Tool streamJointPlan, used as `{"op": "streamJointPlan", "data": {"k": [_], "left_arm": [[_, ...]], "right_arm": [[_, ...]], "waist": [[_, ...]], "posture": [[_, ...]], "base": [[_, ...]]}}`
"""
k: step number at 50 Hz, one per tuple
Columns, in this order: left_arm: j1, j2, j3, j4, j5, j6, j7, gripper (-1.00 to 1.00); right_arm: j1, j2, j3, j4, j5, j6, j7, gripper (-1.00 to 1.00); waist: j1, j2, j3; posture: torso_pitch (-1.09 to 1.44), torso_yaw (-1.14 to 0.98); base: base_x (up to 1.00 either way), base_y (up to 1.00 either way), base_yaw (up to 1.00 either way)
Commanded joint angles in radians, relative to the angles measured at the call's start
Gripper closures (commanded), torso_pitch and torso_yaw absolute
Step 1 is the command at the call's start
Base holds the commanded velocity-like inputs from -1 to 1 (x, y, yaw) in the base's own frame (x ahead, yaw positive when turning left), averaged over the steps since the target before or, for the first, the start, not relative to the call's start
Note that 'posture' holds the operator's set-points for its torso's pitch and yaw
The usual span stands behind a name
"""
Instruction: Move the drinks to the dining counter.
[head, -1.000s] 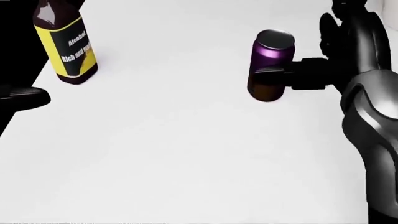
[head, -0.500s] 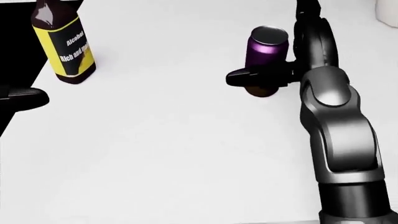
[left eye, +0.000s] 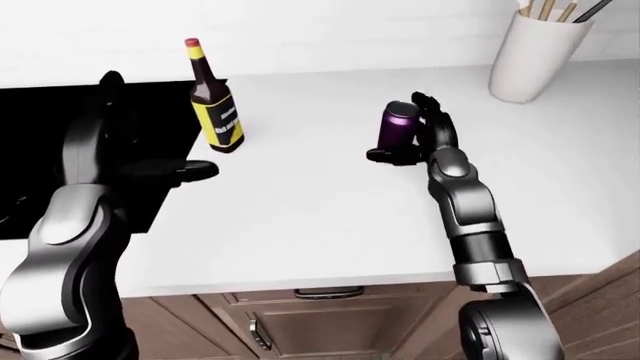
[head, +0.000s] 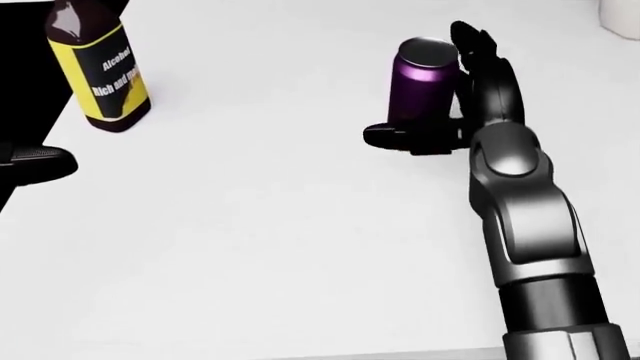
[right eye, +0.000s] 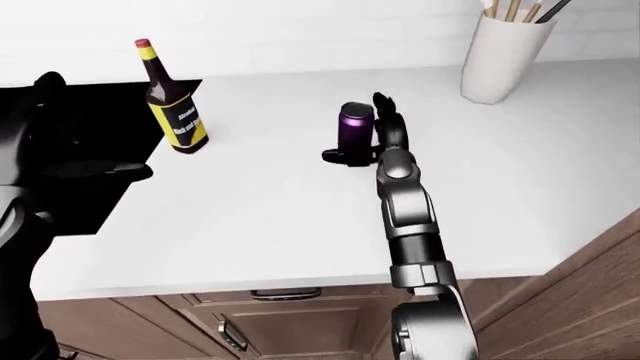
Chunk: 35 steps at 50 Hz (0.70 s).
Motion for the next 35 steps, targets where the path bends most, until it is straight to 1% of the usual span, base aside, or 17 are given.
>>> {"op": "streamJointPlan", "data": {"k": [1, 5, 8, 9, 12, 13, 15, 18, 22, 25, 31, 35], "left_arm": [[-0.023, 0.015, 0.012, -0.03, 0.002, -0.029, 0.001, -1.0], [-0.024, 0.016, 0.014, -0.029, 0.001, -0.03, 0.0, -1.0], [-0.019, 0.014, 0.014, -0.032, 0.001, -0.031, 0.0, -1.0], [-0.02, 0.013, 0.012, -0.024, 0.003, -0.038, 0.0, -1.0], [-0.029, 0.016, 0.011, -0.022, 0.002, -0.033, 0.001, -1.0], [-0.034, 0.018, 0.01, -0.025, 0.001, -0.026, 0.004, -1.0], [-0.043, 0.019, 0.005, -0.017, 0.004, -0.027, 0.006, -1.0], [-0.081, 0.022, -0.014, 0.019, 0.015, -0.034, 0.019, -1.0], [-0.149, 0.03, -0.041, 0.101, 0.043, -0.065, 0.037, -1.0], [-0.173, 0.03, -0.057, 0.177, 0.07, -0.112, 0.048, -1.0], [-0.204, 0.002, -0.089, 0.244, 0.116, -0.153, 0.088, -1.0], [-0.217, -0.02, -0.109, 0.291, 0.142, -0.194, 0.109, -1.0]], "right_arm": [[-0.037, -0.008, -0.002, -0.041, -0.002, -0.031, -0.004, -0.44], [-0.036, -0.008, -0.001, -0.034, -0.003, -0.037, -0.004, -0.27], [-0.031, -0.008, -0.001, -0.034, -0.006, -0.036, -0.005, -0.02], [-0.033, -0.009, -0.002, -0.033, -0.005, -0.037, -0.005, 0.18], [-0.03, -0.011, -0.005, -0.072, -0.001, -0.011, -0.003, 0.91], [-0.027, -0.01, -0.005, -0.098, 0.001, 0.006, -0.002, 1.0], [-0.026, -0.012, -0.007, -0.126, 0.006, 0.02, 0.001, 1.0], [-0.027, -0.017, -0.006, -0.231, 0.013, 0.088, 0.012, 1.0], [-0.035, -0.021, -0.007, -0.346, 0.02, 0.171, 0.028, 1.0], [-0.042, -0.025, -0.01, -0.401, 0.024, 0.215, 0.036, 1.0], [-0.046, -0.021, -0.008, -0.458, 0.025, 0.253, 0.038, 1.0], [-0.045, -0.02, -0.009, -0.454, 0.026, 0.246, 0.037, 1.0]], "waist": [[0.0, 0.002, -0.027], [0.0, 0.003, -0.027], [0.0, 0.003, -0.027], [0.0, 0.003, -0.027], [0.001, 0.002, -0.028], [0.001, 0.002, -0.028], [0.002, 0.001, -0.027], [0.003, -0.001, -0.025], [0.006, -0.003, -0.024], [0.006, -0.005, -0.023], [0.004, -0.008, -0.024], [0.003, -0.009, -0.025]], "posture": [[0.0, 0.0], [0.0, 0.0], [0.0, 0.0], [0.0, 0.0], [0.0, 0.0], [0.0, 0.0], [0.0, 0.0], [0.0, 0.0], [0.0, 0.0], [0.0, 0.0], [0.0, 0.0], [0.0, 0.0]], "base": [[0.0, 0.0, 0.0], [0.0, 0.0, 0.0], [0.0, 0.0, 0.0], [0.0, 0.0, 0.0], [0.0, 0.0, 0.0], [0.0, 0.0, 0.0], [0.0, 0.0, 0.0], [0.0, 0.0, 0.0], [0.0, 0.0, 0.0], [0.0, 0.0, 0.0], [0.0, 0.0, 0.0], [0.0, 0.0, 0.0]]}}
